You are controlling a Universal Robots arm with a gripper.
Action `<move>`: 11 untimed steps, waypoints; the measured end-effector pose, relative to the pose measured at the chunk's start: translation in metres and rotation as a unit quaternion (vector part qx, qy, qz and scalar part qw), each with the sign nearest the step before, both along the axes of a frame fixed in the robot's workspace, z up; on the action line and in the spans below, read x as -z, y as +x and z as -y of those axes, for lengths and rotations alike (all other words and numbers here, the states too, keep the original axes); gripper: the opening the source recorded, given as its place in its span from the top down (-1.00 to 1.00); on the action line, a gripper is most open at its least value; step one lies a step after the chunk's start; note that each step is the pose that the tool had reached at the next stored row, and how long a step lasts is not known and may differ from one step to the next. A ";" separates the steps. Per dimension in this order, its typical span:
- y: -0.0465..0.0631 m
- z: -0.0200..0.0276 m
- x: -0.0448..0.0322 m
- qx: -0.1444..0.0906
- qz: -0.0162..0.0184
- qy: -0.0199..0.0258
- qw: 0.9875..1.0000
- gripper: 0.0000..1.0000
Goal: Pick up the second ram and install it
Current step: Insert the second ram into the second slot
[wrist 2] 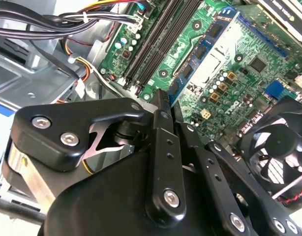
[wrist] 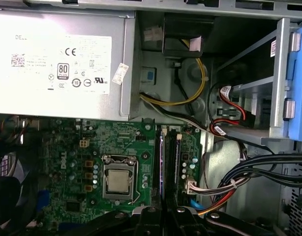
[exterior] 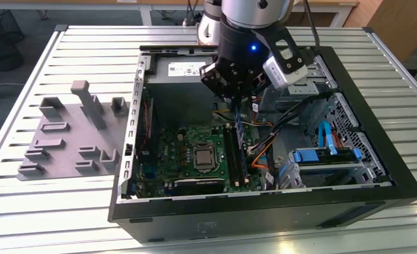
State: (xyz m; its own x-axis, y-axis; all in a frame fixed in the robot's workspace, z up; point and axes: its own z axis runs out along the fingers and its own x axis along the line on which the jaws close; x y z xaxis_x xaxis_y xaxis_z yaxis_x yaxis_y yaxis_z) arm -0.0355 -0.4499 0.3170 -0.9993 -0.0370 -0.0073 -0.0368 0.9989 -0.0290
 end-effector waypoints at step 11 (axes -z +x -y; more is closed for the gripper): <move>0.000 0.0001 0.0035 0.000 0.000 0.000 1.000 0.72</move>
